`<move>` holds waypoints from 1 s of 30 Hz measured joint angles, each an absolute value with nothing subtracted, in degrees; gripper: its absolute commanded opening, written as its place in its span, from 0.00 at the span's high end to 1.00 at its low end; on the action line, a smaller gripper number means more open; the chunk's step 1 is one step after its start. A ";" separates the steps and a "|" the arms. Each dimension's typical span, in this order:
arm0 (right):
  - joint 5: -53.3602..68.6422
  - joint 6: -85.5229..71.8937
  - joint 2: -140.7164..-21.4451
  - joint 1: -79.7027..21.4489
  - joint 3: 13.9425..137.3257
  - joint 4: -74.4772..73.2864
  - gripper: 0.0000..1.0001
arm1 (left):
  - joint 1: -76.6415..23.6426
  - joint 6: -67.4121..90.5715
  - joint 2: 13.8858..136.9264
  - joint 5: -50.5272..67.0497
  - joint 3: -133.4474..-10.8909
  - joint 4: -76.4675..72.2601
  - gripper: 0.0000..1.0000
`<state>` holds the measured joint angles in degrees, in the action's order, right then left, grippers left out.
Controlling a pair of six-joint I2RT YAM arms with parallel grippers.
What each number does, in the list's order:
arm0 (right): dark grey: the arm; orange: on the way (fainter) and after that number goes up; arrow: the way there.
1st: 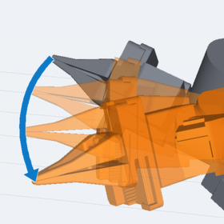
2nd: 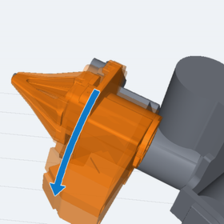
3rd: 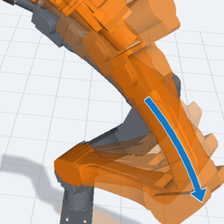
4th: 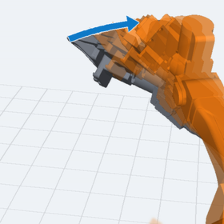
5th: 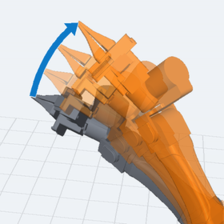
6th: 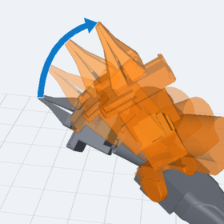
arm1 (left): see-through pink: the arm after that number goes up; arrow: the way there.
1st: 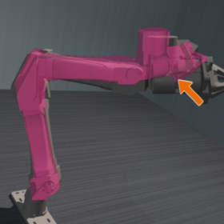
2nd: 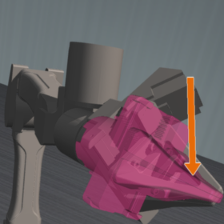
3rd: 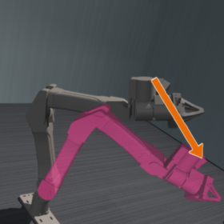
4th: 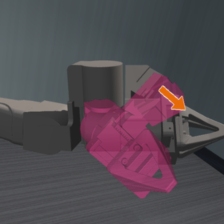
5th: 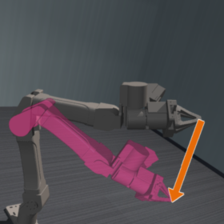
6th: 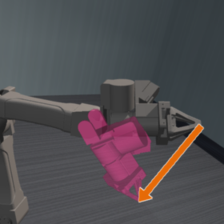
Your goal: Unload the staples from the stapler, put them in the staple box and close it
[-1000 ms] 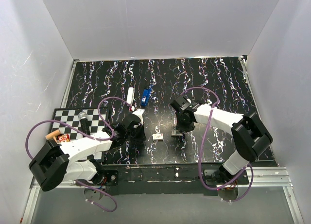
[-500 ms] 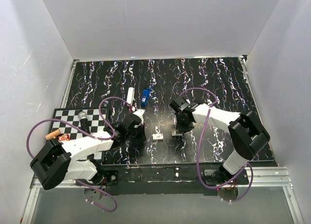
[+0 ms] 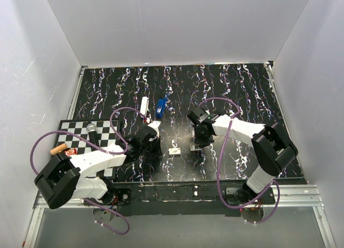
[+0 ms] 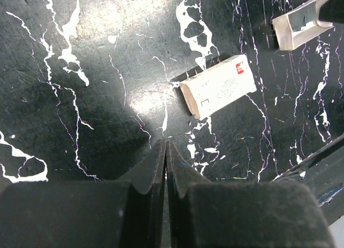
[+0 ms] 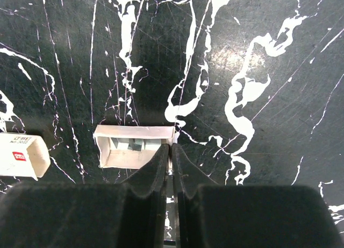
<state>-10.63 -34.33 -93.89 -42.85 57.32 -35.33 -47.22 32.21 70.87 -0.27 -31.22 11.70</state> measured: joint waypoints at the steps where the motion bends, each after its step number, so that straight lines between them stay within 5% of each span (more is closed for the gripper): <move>1: -10.50 -34.30 -93.89 -42.85 57.34 -35.31 0.90 | -47.22 32.21 71.00 -0.27 -31.22 11.70 1.00; 5: -10.26 -34.33 -93.91 -42.85 57.52 -35.29 0.98 | -47.22 32.21 71.26 -0.25 -31.22 11.49 1.00; 30: -8.45 -34.70 -93.89 -45.12 58.02 -34.28 0.99 | -47.22 32.38 76.73 -0.19 -31.57 10.17 1.00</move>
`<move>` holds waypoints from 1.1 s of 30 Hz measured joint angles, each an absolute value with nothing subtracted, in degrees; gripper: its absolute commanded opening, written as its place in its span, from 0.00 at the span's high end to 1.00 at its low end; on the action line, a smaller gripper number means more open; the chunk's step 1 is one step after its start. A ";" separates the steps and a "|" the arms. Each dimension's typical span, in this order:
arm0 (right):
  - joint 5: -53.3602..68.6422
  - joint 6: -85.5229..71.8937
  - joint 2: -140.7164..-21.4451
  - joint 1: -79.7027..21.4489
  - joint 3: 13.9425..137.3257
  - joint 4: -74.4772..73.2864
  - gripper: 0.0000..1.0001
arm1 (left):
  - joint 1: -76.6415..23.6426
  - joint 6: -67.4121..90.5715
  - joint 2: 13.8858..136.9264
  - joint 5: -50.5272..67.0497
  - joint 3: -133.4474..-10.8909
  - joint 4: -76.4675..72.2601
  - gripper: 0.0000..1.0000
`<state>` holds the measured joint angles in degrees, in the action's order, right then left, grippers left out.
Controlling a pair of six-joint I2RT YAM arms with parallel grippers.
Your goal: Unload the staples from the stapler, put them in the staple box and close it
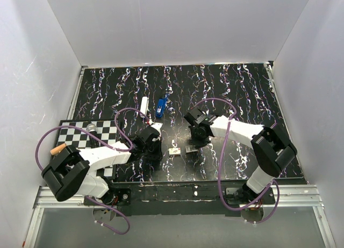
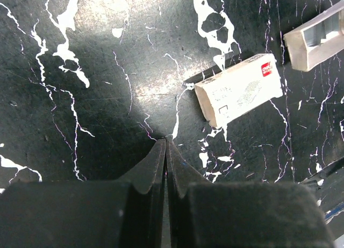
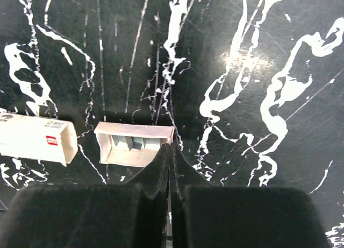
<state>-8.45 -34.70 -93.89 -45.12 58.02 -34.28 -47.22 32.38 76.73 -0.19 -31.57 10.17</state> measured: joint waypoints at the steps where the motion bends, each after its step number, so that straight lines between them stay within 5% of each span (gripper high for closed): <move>1: -8.34 -34.74 -93.89 -45.25 58.08 -34.26 0.99 | -47.22 32.42 76.75 -0.19 -31.57 10.13 1.00; 33: -5.58 -36.03 -93.93 -47.44 58.76 -32.32 0.99 | -47.22 32.62 82.30 0.25 -33.95 4.14 1.00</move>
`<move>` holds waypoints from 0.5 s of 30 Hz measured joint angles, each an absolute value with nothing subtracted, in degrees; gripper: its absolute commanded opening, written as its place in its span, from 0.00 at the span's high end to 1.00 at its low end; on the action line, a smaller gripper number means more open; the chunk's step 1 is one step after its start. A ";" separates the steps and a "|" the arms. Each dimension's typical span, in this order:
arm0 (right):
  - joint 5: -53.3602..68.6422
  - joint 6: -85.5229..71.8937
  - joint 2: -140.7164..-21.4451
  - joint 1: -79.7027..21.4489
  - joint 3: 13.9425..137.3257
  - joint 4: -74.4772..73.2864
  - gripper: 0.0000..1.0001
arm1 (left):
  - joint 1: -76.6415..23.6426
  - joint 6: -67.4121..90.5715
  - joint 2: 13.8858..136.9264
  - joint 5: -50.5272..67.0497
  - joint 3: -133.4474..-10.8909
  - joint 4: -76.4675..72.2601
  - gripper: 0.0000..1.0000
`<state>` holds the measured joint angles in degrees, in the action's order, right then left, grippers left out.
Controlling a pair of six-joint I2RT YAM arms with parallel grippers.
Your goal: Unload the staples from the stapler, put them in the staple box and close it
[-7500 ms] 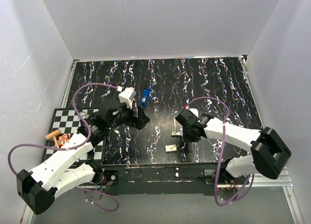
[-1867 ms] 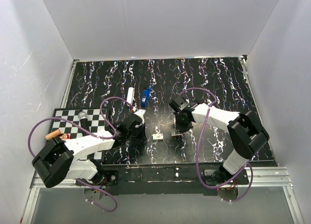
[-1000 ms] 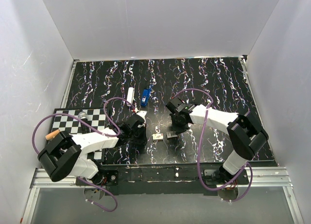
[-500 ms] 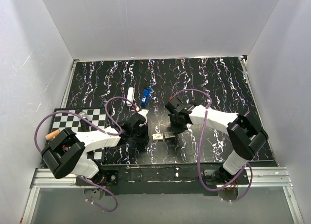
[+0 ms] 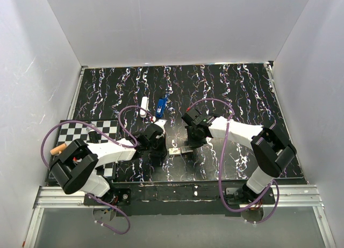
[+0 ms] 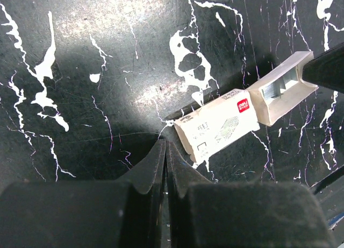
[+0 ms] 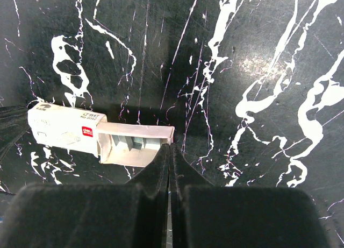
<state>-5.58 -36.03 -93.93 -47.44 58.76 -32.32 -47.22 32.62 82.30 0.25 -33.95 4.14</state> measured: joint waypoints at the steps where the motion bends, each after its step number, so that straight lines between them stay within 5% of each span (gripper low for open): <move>1: -5.58 -36.03 -93.93 -47.48 58.76 -32.32 0.99 | -47.22 32.62 82.35 0.23 -34.02 4.14 1.00; 15: -5.63 -36.03 -94.26 -47.77 58.76 -32.32 0.99 | -47.22 32.62 83.44 1.74 -34.57 3.33 1.00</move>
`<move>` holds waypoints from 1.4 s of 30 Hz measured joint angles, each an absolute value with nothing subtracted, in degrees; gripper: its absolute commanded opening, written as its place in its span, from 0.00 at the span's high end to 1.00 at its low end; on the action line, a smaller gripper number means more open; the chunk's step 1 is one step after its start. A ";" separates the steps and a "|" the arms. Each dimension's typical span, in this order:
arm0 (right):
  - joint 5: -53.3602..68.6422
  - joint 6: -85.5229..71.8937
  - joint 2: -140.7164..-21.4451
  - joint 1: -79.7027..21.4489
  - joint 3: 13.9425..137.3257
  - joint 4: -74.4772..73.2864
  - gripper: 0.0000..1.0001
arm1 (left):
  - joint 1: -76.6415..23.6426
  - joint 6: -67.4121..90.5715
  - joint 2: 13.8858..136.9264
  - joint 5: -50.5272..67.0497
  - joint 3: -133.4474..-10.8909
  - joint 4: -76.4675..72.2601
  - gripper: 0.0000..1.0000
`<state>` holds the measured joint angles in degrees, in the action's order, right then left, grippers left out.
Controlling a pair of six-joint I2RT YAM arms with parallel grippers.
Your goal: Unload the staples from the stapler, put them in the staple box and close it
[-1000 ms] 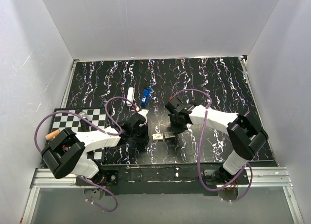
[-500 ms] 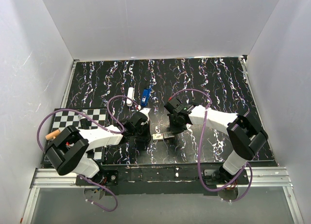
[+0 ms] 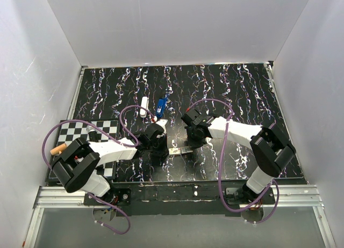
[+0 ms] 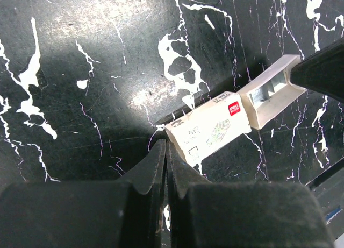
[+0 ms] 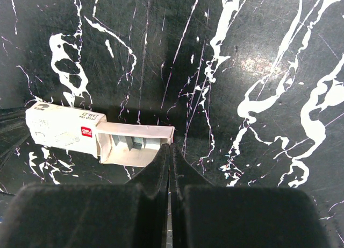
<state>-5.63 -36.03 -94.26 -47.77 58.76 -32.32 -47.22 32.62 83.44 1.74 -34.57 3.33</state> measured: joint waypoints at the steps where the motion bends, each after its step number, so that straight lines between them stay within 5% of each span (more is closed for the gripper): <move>1: -5.63 -36.03 -94.32 -47.77 58.76 -32.32 0.99 | -47.22 32.62 83.55 1.89 -34.61 3.25 1.00; 42: -9.78 -38.85 -96.40 -51.22 60.05 -32.01 0.99 | -47.22 32.86 84.16 2.83 -34.87 2.55 1.00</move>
